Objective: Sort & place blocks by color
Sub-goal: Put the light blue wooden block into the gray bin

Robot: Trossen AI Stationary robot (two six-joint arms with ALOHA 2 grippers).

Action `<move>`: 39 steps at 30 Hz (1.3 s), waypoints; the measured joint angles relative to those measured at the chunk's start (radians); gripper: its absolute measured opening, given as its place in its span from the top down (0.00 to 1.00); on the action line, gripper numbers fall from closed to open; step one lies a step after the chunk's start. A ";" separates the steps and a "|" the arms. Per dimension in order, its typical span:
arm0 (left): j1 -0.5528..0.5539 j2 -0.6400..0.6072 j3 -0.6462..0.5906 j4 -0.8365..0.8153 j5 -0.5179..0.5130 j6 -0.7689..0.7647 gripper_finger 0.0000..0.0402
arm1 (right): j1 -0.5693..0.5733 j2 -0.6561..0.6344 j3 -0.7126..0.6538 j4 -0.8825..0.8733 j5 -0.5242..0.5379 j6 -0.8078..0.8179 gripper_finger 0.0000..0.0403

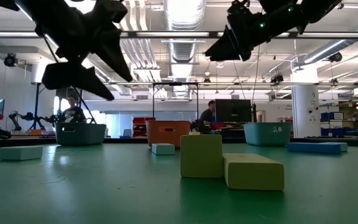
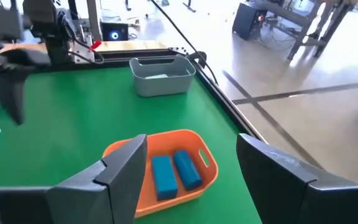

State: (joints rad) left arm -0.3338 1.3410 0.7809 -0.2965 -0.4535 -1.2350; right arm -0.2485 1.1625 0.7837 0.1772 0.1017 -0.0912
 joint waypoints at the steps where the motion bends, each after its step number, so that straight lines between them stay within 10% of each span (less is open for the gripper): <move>1: -0.007 0.026 0.010 -0.001 0.014 -0.023 0.39 | 0.000 0.000 0.000 0.000 0.000 -0.005 0.41; 16: -0.041 0.227 0.156 -0.018 0.209 -0.185 0.39 | 0.000 0.000 0.000 0.000 0.000 -0.096 0.42; 27: -0.162 0.227 0.371 -0.634 0.311 -0.477 0.39 | 0.000 0.000 0.000 -0.014 0.001 -0.106 0.42; 39: -0.292 0.229 0.344 -0.917 0.469 -0.767 0.39 | 0.000 0.000 -0.001 -0.015 0.001 -0.104 0.42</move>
State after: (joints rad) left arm -0.6260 1.5696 1.1246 -1.2139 0.0157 -2.0021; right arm -0.2489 1.1625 0.7830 0.1619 0.1024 -0.1947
